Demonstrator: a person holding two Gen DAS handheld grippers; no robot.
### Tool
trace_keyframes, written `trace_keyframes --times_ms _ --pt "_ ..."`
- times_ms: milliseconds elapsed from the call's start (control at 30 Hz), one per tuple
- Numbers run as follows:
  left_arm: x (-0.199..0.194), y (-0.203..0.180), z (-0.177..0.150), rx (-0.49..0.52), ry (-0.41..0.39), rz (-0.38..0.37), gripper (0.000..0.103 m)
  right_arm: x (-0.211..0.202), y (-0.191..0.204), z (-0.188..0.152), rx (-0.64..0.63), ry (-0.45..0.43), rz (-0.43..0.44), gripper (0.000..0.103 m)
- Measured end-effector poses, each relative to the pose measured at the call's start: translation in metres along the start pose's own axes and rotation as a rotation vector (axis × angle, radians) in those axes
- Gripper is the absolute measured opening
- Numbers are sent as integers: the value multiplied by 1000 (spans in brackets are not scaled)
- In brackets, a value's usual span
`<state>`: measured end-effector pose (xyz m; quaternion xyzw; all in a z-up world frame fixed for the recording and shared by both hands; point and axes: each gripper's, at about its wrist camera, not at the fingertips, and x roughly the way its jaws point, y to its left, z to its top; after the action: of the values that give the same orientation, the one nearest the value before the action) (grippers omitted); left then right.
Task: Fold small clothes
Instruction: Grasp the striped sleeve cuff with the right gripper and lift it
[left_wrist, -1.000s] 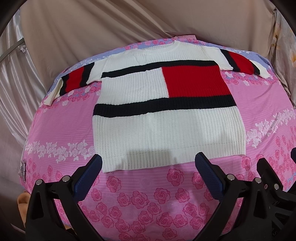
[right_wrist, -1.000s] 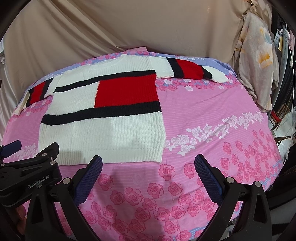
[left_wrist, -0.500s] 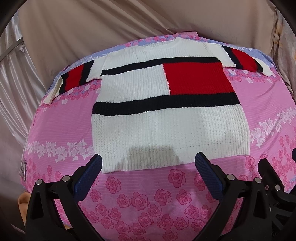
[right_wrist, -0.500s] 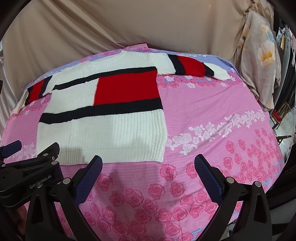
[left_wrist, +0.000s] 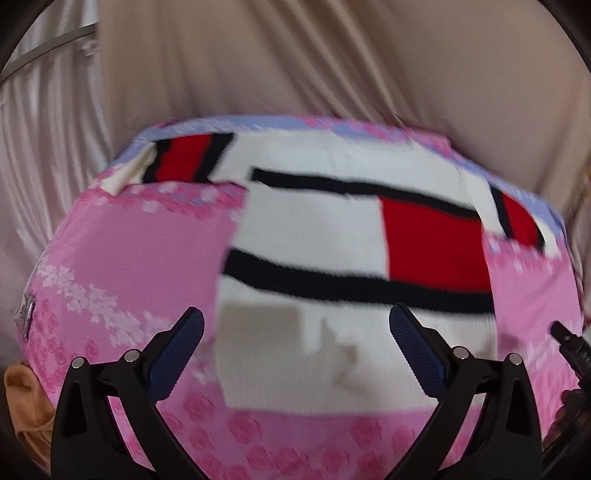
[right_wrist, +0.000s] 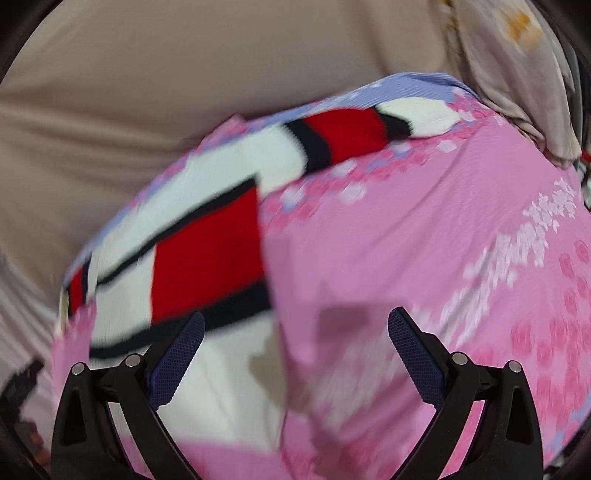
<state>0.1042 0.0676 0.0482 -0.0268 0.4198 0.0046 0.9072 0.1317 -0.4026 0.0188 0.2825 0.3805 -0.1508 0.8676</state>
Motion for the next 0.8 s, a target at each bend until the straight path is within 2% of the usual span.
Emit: trace_keyframes --times_ms 100,167,300,500,533,600,633,667,700,733,800 --pt "12 24 20 -106 -18 49 98 33 -41 60 96 -64 44 98" --pt "25 30 26 -136 -12 83 98 57 -61 91 129 -94 44 98" --pt "54 20 20 -114 19 144 98 120 -96 143 203 -86 23 98" --pt "84 -15 3 -39 64 142 98 173 -119 175 279 -110 69 96" --pt "88 -19 2 -33 68 138 98 177 -121 179 288 -114 72 92" --pt "94 -27 -1 -24 75 131 98 187 -124 188 288 -129 86 74" --pt "98 -31 -2 -22 79 126 98 189 -124 191 287 -133 90 55" --pt "102 -34 -3 -18 85 124 98 191 -123 195 285 -137 90 42" --pt "105 -36 -4 -16 88 122 98 190 -120 202 285 -149 81 17" --pt "107 -37 -3 -15 89 121 98 185 -114 206 279 -169 71 10" --pt "110 -38 -2 -16 91 114 98 158 -72 219 189 -275 88 10"
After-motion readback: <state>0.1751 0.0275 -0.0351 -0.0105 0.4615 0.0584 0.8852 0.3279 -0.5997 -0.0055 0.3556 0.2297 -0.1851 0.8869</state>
